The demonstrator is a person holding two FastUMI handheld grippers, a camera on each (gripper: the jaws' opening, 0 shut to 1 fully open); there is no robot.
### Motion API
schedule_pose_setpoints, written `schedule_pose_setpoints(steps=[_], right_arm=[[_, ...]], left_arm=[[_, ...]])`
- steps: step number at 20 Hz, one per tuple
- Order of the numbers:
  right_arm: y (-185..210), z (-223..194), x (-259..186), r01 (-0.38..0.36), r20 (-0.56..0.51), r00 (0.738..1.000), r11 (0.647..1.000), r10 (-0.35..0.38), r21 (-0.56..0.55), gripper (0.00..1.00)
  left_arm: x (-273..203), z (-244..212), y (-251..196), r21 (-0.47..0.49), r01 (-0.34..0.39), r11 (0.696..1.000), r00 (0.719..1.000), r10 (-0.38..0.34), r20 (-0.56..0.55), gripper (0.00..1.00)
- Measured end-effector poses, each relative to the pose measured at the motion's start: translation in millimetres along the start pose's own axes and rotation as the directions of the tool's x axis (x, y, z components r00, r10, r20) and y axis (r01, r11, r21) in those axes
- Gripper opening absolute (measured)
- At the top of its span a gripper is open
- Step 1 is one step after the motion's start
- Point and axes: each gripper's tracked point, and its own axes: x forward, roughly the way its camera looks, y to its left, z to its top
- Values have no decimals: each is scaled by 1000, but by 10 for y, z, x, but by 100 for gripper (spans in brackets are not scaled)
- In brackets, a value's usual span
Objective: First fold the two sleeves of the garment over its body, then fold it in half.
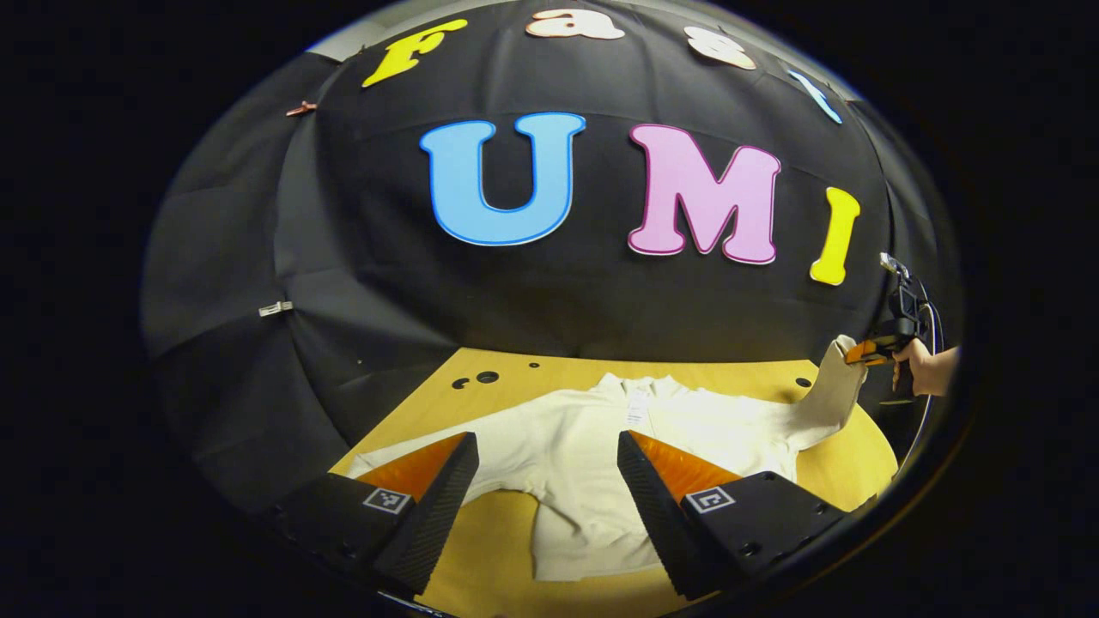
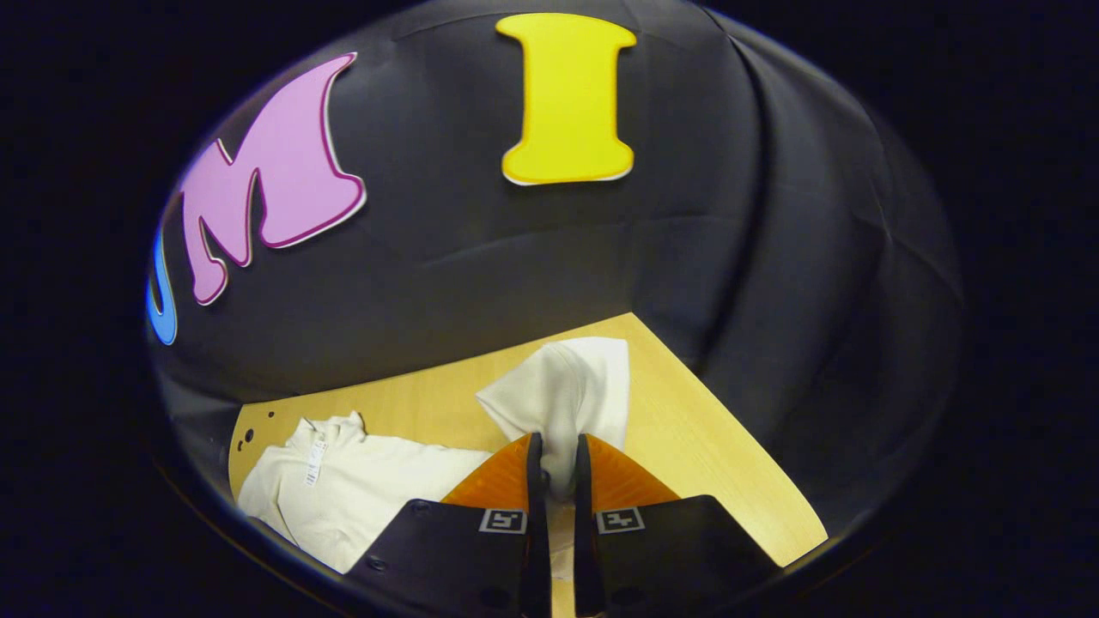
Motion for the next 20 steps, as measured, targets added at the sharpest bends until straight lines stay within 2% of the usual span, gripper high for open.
schedule_pose_setpoints(steps=[7, 11, 16, 20], right_arm=[[1271, 157, -73, -130, 15, 991, 989, 131, -76, 14], [2230, 18, -87, -224, -14, 974, 963, 224, -147, 14], [3215, -325, -161, -326, -69, 945, 913, 319, -245, 14], [3996, -706, -208, -413, -132, 911, 865, 391, -287, 14]], left_arm=[[-130, -150, 533, -57, -61, 997, 998, 60, -14, 100], [-195, -218, 840, -85, -103, 991, 995, 102, -15, 100], [-268, -399, 1089, -117, -127, 985, 991, 122, -46, 98], [-323, -530, 1349, -135, -179, 974, 983, 171, -70, 98]])
